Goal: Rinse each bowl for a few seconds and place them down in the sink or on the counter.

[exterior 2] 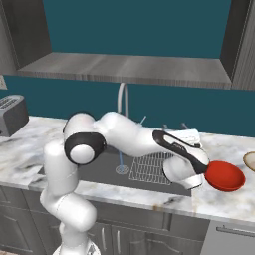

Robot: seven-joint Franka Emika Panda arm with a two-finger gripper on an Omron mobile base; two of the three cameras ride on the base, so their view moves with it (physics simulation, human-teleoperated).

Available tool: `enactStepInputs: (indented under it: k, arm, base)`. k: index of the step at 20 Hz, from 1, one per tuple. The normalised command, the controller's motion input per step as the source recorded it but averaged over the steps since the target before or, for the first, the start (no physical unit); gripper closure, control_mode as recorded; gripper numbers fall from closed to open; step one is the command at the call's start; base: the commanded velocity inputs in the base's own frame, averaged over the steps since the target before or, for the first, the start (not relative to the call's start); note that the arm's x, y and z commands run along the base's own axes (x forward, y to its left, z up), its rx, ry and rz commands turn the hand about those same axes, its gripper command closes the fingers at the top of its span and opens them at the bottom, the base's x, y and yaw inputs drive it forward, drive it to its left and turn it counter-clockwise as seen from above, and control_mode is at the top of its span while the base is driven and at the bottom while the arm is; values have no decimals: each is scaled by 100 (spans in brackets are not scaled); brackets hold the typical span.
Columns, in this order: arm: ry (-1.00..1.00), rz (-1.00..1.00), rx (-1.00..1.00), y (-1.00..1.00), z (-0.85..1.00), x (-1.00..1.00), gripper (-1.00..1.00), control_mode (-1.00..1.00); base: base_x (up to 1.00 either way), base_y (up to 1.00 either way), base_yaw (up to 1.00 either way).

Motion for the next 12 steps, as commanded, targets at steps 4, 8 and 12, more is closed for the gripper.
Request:
enactStepInputs:
  k: [4, 8, 12]
  arm:
    - [17, -10, 2, -22, 48, -50, -100, -100]
    - [19, -12, 4, -29, 35, -55, -100, -100]
    - [28, -13, 5, -38, 25, -46, -100, -100]
  base:
    - [0, 0, 0]
    - [0, 0, 0]
    - [0, 0, 0]
